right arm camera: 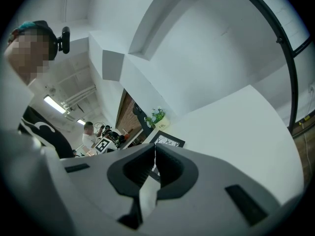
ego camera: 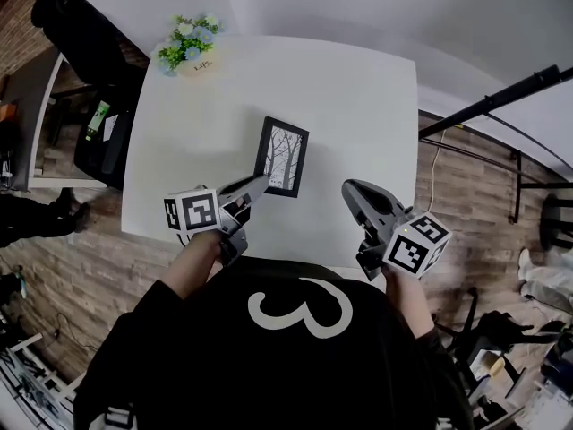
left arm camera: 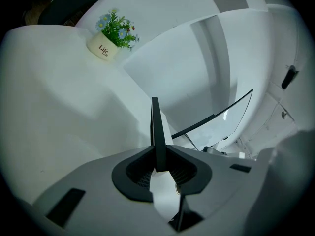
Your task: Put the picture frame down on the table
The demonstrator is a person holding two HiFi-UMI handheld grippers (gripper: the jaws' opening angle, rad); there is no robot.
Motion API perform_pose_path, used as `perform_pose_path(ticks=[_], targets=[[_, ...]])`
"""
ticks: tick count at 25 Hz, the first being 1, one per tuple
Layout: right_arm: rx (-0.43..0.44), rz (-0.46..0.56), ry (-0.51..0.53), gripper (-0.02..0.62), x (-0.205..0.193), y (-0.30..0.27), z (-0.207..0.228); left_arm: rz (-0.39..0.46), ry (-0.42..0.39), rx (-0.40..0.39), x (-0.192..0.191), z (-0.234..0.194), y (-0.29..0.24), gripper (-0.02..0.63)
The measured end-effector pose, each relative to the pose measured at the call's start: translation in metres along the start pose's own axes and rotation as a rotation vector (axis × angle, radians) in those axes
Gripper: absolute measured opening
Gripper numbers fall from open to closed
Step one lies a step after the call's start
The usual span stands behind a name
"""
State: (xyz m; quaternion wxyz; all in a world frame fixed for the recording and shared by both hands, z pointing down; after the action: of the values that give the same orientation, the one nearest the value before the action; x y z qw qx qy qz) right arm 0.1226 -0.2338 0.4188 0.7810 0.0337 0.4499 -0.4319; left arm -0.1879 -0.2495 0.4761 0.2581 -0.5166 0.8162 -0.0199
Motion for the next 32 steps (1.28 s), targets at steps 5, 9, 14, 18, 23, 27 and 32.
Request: perform_pose_path(ticks=[5, 9, 14, 18, 23, 27, 32], targets=[[0.005, -0.017, -0.015, 0.023, -0.009, -0.004, -0.003, 0.000, 0.024, 0.003, -0.006, -0.010, 0.003, 0.081], [-0.001, -0.025, -0.023, 0.023, -0.011, -0.004, -0.001, -0.002, 0.038, 0.001, -0.008, -0.014, 0.001, 0.081], [-0.002, -0.032, -0.028, 0.023, -0.011, -0.006, 0.003, -0.003, 0.053, 0.000, -0.009, -0.020, -0.004, 0.081], [-0.002, -0.034, -0.036, 0.023, -0.012, -0.007, 0.002, -0.002, 0.072, -0.002, -0.012, -0.024, -0.004, 0.081], [0.000, -0.039, -0.044, 0.023, -0.015, -0.007, 0.004, 0.001, 0.086, 0.002, -0.014, -0.027, -0.005, 0.083], [0.005, -0.042, -0.049, 0.023, -0.019, -0.008, 0.002, -0.013, 0.068, 0.027, -0.015, -0.030, -0.004, 0.083], [0.012, -0.046, -0.067, 0.023, -0.024, -0.006, 0.003, -0.014, 0.073, 0.070, -0.018, -0.033, -0.004, 0.083]])
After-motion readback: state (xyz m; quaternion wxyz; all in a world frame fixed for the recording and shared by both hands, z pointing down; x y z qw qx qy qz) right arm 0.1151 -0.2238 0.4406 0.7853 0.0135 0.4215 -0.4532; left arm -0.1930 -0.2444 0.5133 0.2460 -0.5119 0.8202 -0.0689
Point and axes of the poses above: the fingertips, and each gripper's own axes: y backward along the fingers, z to its right, x out of its top, the point moved 10 cm from there along y, backward along the fingers, and after that the axes turned 6 degrees about -x, right-handed, at the moved point
